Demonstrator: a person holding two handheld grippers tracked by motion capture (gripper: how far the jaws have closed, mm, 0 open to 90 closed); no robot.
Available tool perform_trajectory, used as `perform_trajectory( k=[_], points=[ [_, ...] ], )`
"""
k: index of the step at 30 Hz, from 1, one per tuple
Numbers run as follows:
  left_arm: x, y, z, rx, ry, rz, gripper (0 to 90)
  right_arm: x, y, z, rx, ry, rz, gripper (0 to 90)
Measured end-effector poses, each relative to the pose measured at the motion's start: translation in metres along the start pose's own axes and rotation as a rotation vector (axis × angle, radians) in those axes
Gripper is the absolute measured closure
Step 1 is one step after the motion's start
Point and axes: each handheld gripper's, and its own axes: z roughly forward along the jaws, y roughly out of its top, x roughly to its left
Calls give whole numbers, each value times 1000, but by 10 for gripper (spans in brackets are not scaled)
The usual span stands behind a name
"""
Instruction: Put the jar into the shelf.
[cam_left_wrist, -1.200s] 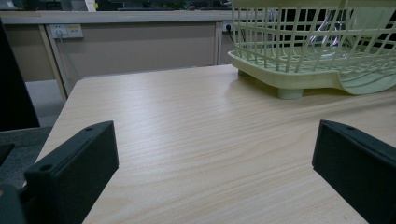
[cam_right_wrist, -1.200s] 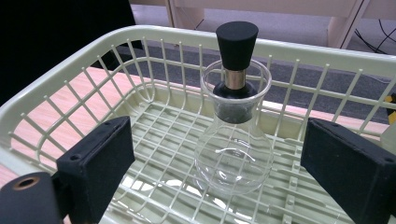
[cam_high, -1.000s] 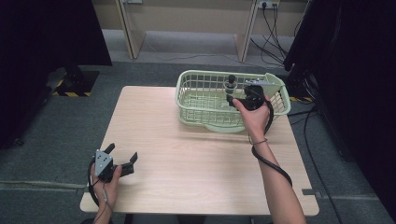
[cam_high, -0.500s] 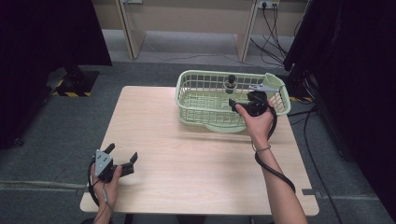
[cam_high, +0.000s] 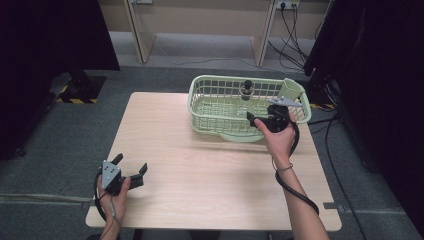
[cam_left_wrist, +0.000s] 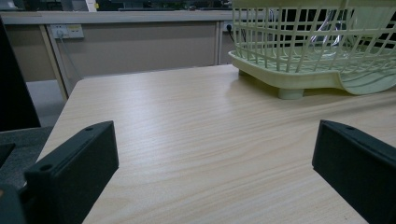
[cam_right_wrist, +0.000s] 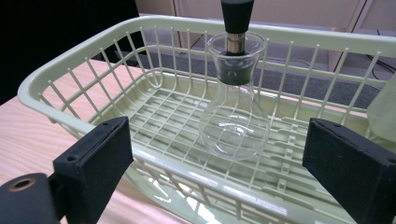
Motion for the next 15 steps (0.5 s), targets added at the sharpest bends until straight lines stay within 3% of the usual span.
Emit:
perform_trajectory(
  k=[15],
  points=[
    [0, 0, 0, -2, 1, 0, 0, -3, -21, -17, -16, -12, -13, 80]
  ],
)
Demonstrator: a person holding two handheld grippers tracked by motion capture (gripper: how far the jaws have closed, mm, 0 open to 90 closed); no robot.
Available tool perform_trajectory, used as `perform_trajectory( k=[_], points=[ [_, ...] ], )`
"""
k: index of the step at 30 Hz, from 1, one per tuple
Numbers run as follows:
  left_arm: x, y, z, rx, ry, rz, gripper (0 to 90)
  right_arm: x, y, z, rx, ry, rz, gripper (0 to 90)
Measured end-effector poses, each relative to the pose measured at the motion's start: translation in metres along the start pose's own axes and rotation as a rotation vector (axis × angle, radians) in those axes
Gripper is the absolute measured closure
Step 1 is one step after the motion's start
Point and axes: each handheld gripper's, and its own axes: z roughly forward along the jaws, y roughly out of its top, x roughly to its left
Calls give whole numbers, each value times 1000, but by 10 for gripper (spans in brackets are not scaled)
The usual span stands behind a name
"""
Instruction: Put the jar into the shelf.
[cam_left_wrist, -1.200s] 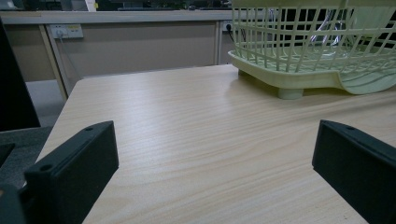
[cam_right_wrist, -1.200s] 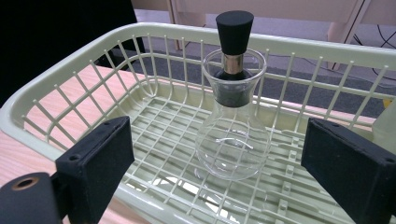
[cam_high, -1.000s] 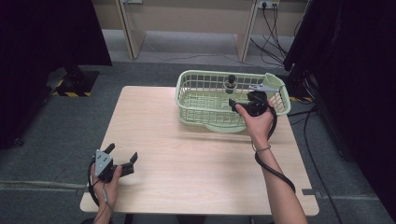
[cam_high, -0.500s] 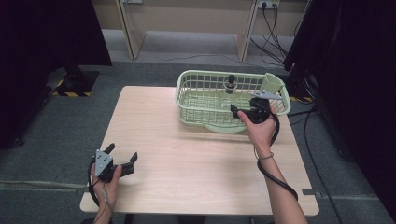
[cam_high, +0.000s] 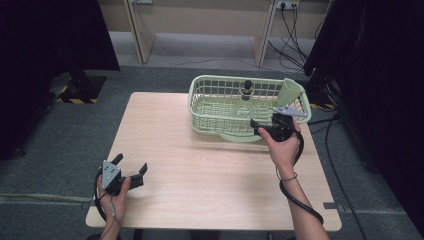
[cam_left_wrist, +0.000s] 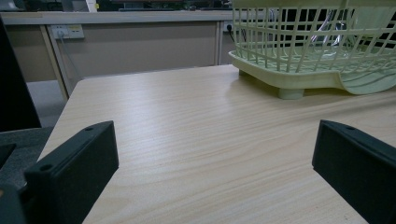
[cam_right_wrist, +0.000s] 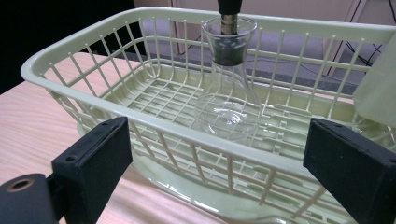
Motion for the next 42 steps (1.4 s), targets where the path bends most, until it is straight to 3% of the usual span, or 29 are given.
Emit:
perform_trajectory(
  k=[27, 42],
  points=[
    [-1, 0, 0, 3, 3, 3, 0, -12, -64, -45, -40, -55, 6, 77],
    [-1, 0, 0, 3, 4, 1, 0, -23, -95, -55, -35, -97, 30, 76]
  ],
)
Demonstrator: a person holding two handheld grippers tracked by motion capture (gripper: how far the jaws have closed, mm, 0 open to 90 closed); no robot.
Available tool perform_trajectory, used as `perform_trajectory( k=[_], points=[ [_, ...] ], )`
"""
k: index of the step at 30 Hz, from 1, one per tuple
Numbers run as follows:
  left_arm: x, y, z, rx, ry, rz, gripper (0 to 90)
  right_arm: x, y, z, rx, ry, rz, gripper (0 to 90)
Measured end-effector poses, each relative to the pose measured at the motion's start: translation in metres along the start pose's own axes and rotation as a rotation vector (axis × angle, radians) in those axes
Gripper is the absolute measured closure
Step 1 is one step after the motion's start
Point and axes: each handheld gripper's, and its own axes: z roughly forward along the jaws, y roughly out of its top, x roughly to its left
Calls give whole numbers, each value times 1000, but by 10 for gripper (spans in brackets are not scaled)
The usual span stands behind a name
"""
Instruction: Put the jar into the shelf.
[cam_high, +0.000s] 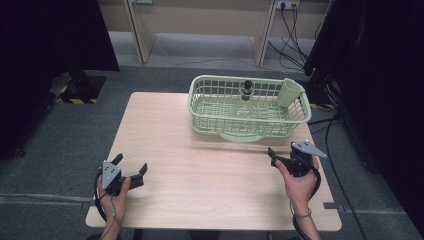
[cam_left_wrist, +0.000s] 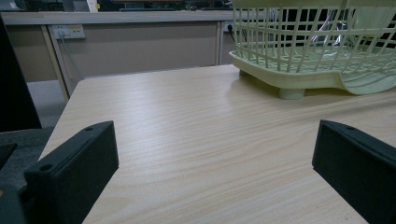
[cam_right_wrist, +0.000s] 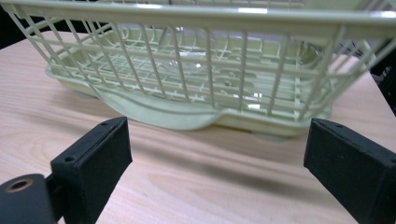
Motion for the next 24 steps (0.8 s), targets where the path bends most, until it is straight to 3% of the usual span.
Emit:
perform_trajectory(
  k=[24],
  points=[
    [0, 0, 0, 1, 5, 0, 0, -27, -43, -10, 11, -102, 65, 73]
  ],
)
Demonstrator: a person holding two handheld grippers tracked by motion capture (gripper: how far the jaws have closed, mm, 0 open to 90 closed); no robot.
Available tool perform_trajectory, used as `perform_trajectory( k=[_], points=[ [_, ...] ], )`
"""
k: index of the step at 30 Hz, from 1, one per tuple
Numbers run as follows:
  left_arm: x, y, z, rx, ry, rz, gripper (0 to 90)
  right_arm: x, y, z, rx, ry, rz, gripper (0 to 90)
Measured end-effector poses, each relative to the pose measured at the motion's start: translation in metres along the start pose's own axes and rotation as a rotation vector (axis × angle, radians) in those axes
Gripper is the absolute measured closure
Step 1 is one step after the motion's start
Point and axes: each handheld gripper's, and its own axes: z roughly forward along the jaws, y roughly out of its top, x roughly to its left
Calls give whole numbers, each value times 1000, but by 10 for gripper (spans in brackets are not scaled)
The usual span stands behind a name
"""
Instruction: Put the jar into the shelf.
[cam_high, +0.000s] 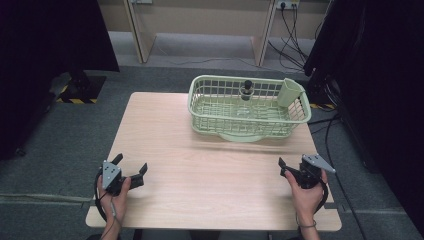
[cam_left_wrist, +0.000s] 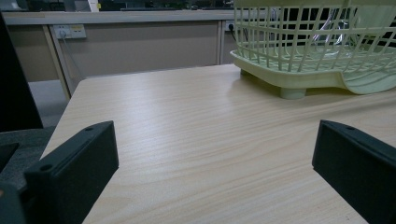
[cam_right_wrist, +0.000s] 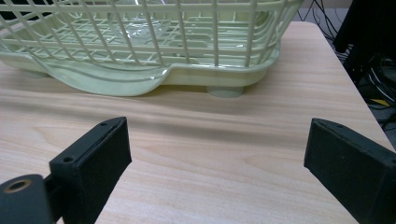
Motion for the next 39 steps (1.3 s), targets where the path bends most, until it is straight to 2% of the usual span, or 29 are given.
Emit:
perform_trajectory(
  k=[15, 28, 39],
  points=[
    [0, 0, 0, 1, 0, -1, 0, -8, -18, 4, 16, -30, 11, 71],
    [0, 0, 0, 0, 0, -1, 0, -11, -29, 7, 24, -38, 26, 68],
    [0, 0, 0, 2, -1, -1, 0, -10, -30, 8, 29, -36, 26, 65]
  ],
)
